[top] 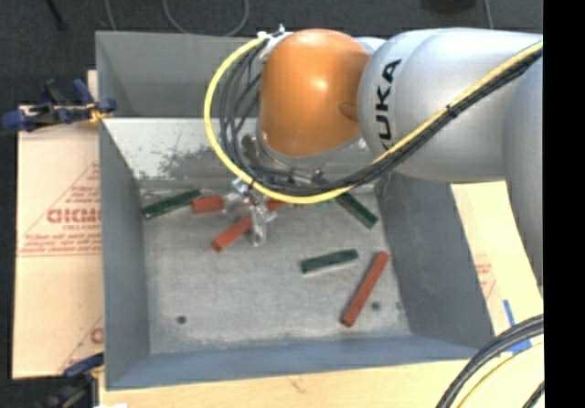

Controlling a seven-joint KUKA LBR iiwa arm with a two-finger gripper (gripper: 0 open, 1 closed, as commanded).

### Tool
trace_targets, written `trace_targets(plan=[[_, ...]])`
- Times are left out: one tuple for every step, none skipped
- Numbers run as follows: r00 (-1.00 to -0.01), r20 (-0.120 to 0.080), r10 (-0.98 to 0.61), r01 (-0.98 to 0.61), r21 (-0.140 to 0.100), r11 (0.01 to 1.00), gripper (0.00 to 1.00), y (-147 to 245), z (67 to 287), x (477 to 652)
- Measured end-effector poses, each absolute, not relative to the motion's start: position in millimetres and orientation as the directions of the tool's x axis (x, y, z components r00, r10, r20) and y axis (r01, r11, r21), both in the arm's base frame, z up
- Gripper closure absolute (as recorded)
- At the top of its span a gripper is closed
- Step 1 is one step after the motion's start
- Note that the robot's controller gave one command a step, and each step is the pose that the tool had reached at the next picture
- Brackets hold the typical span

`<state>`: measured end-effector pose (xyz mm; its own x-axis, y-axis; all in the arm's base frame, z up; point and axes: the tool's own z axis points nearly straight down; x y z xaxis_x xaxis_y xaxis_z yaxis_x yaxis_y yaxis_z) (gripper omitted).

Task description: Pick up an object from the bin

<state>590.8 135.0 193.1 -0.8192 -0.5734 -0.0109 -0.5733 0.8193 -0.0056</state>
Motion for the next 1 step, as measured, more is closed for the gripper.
trace_targets(plan=[[-0.586,-0.008,-0.810,-0.810,-0.008,0.586,1.00,108.3,311.1,619.3]])
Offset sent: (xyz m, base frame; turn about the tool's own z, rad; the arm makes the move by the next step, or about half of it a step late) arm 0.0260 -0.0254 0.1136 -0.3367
